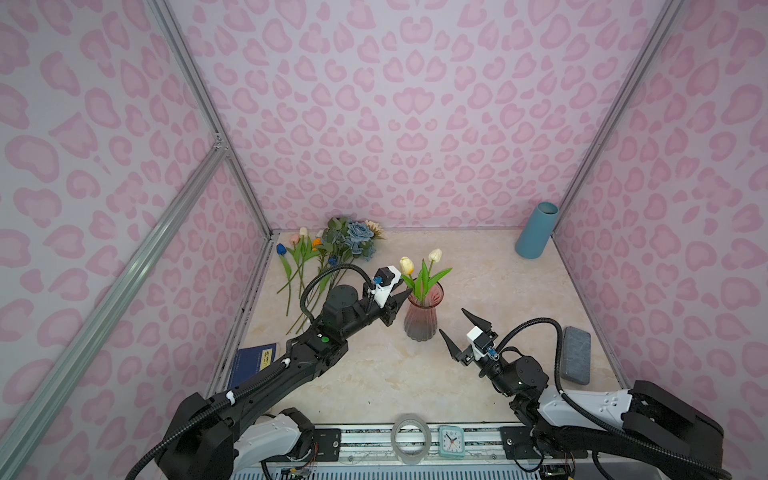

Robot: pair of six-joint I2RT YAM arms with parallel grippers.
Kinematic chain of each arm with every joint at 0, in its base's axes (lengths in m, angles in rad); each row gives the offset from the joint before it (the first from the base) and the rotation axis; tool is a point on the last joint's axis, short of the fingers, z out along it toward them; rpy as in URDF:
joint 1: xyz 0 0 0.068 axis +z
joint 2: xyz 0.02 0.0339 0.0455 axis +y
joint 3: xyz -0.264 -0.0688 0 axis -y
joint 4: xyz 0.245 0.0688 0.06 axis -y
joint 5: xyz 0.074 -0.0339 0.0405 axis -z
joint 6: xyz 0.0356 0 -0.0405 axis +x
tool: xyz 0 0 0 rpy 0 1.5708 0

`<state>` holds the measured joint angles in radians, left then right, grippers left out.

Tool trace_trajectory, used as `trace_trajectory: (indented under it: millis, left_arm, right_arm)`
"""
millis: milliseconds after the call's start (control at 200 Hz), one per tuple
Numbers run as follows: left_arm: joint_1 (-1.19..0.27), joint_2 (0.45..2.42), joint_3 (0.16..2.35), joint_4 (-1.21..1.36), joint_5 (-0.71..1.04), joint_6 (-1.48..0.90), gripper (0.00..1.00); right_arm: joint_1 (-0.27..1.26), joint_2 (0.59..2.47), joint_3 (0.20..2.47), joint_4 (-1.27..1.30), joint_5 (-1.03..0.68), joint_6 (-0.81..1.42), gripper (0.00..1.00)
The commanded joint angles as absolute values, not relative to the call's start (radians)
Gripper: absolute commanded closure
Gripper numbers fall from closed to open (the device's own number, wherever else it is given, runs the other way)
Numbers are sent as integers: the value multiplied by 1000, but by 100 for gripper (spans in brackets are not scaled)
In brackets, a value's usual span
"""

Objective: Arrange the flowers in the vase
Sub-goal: 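Lower the yellow tulip into the vase and open the left gripper, then withdraw the left gripper back toward the flower pile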

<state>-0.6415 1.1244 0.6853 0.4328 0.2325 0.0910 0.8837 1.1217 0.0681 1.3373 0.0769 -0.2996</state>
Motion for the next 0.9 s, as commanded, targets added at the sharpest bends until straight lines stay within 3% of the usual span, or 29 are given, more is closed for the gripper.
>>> trace_trajectory:
  millis: [0, 315, 490, 660, 895]
  left_arm:
    - [-614, 1071, 650, 403, 169, 108, 60]
    - [-427, 866, 474, 446, 76, 48, 58]
    - [-313, 839, 448, 411, -76, -1, 57]
    - [-155, 1017, 597, 226, -276, -129, 47]
    - [35, 1403, 960, -73, -210, -190, 48]
  right_arm:
    - [884, 1124, 62, 1346, 83, -301, 24]
    - [885, 1131, 61, 1356, 80, -295, 24]
    - [884, 1131, 61, 1358, 75, -292, 24]
    - [885, 1138, 62, 1359, 72, -287, 24]
    - [886, 1121, 60, 1343, 73, -291, 24]
